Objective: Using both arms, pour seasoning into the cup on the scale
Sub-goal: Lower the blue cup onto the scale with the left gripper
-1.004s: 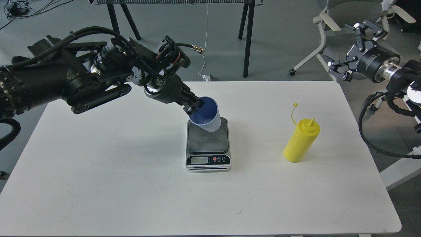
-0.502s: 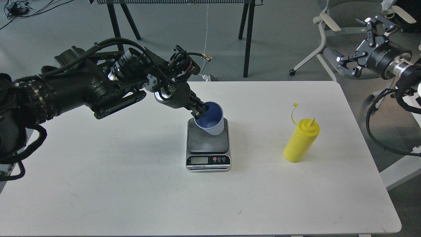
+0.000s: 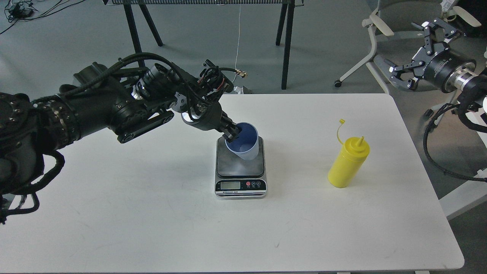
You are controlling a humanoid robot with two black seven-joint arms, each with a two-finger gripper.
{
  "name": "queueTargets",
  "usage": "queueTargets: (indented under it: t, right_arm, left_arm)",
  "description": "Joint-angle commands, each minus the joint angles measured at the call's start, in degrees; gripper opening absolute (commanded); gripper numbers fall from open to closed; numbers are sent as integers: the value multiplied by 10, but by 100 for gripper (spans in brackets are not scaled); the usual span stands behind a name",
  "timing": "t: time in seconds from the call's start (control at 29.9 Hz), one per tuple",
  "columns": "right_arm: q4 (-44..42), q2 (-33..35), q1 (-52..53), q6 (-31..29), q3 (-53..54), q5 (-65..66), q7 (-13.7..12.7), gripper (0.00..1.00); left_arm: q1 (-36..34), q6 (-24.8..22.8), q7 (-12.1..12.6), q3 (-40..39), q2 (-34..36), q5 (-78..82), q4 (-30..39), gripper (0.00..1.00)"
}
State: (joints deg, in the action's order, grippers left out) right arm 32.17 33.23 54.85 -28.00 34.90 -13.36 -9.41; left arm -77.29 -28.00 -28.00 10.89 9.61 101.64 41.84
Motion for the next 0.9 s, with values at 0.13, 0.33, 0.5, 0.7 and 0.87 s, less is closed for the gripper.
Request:
queueTargets:
  t: [0.13,0.33,0.5,0.7,0.87]
  right_arm:
    - [0,0,-2,0,0,0,0,99]
    - [0,0,-2,0,1,0,0,99]
    - [0,1,-3,0,1,0,0,99]
    - [0,1,-6,0,1,0,0,99]
    - [0,1,-7,0,1,0,0,99]
  left_arm:
    - [5,0,0,2,-5,1,-8,5]
    - [6,0,0,0,-15,-4,-21,8]
    - [16,0,0,1,-29,-4,-40,9]
    - [16,0,0,2,-29,-2,-41,11]
    - [17,0,0,2,-28,0,-45,12]
